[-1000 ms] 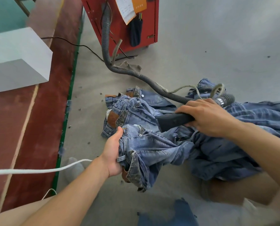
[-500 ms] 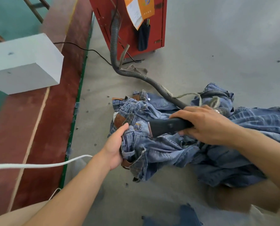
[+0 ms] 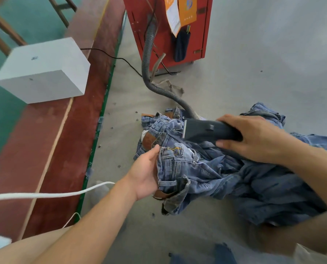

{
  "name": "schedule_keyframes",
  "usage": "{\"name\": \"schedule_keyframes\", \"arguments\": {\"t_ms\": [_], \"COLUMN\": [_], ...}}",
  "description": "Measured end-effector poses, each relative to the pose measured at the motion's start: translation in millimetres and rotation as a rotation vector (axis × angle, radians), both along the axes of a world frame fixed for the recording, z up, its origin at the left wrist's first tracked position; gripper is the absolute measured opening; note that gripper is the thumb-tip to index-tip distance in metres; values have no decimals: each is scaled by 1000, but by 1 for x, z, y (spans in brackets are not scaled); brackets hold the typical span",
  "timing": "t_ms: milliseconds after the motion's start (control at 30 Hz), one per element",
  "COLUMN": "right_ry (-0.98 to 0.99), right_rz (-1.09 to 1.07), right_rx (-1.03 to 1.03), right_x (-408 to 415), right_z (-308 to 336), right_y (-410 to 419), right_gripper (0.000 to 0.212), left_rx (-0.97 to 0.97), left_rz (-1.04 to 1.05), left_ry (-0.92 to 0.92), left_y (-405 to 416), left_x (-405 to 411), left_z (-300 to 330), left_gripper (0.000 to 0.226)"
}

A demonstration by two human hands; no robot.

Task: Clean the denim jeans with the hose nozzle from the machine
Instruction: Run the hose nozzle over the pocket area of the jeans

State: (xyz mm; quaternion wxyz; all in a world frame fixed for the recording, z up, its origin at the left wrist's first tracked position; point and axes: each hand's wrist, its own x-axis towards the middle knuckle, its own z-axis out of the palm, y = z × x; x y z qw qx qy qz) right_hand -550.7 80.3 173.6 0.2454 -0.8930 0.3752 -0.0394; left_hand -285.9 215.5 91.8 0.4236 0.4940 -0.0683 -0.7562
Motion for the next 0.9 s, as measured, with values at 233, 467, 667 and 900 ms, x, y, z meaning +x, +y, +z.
{"name": "schedule_keyframes", "arguments": {"t_ms": [233, 467, 667, 900], "right_ry": [197, 224, 214, 106], "right_rz": [273, 121, 302, -65], "right_rx": [-99, -34, -74, -48], "right_x": [36, 14, 33, 8], "right_z": [-9, 16, 7, 18], "right_y": [41, 14, 49, 0], "right_gripper": [43, 38, 43, 34], "left_rx": [-45, -189, -100, -130], "left_rz": [-108, -117, -144, -125], "left_ry": [129, 412, 267, 222], "left_y": [-1, -2, -2, 2], "left_x": [-3, -4, -12, -13], "left_z": [-1, 2, -8, -2], "left_gripper": [106, 110, 105, 89]}}
